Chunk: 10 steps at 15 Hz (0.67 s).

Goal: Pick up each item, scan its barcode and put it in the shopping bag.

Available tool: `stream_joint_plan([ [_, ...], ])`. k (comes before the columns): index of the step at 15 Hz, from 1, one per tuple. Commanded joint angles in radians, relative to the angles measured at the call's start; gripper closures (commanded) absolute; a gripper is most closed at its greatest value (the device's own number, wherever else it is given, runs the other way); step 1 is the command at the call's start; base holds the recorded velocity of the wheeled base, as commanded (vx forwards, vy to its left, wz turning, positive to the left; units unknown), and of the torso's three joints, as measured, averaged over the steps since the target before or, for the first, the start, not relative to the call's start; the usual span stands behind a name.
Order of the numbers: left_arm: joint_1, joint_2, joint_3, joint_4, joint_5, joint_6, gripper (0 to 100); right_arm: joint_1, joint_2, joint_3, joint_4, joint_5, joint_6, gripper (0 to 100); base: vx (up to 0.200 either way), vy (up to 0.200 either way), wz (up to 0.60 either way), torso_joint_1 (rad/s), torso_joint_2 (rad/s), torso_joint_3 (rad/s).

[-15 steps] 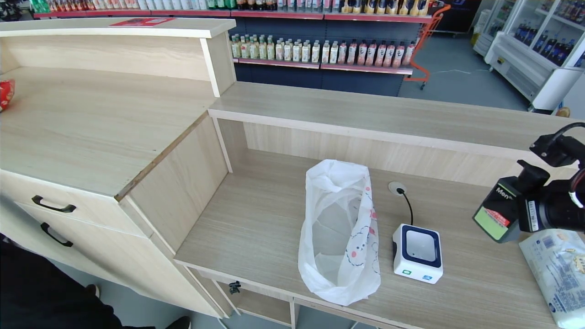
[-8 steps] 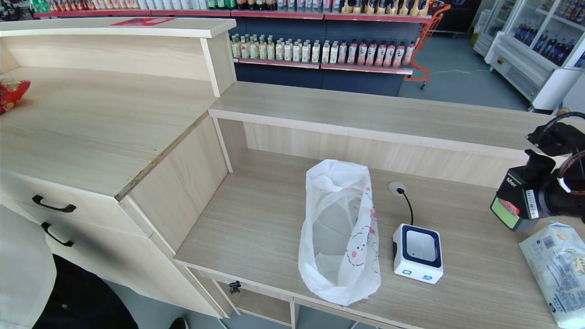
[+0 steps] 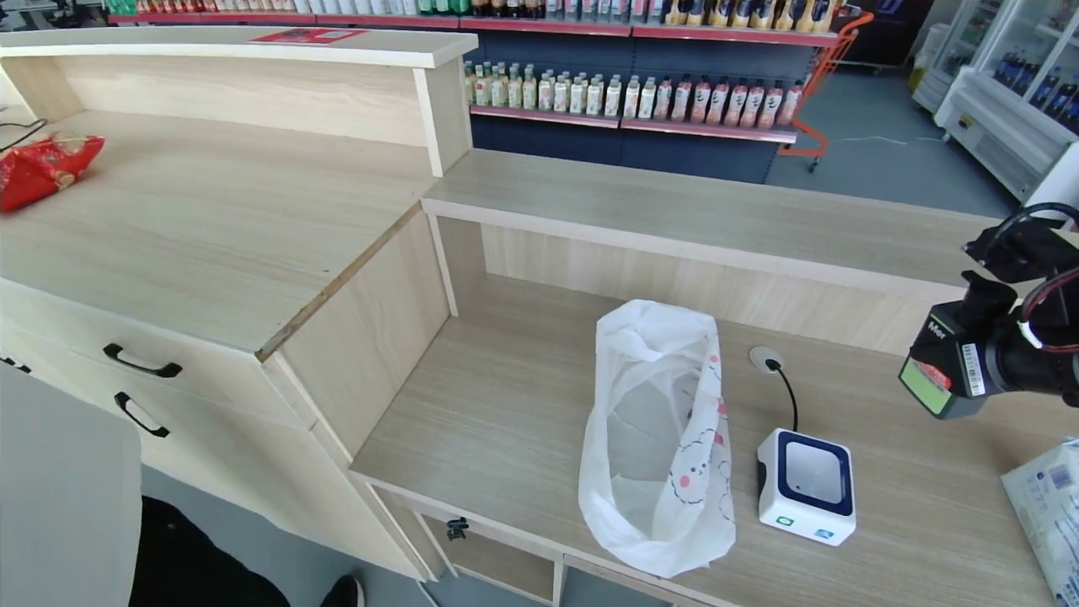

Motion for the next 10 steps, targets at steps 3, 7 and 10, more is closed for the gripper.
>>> stream_joint_plan([
  [3,0.0,0.0,0.0,-0.001,0.001,0.0,0,0.014,0.006,0.0,-0.002,0.001,0.0,100,0.0,0.0,0.6,0.002,0.0,0.002],
  [7,0.0,0.0,0.0,-0.001,0.001,0.0,0,0.028,0.088,-0.006,-0.067,0.03,0.009,100,0.0,0.0,0.45,0.003,0.0,0.004],
  [10,0.0,0.0,0.0,-0.001,0.001,0.0,0,0.022,0.22,0.013,-0.275,0.213,0.08,100,0.0,0.0,0.0,0.0,0.0,0.0],
])
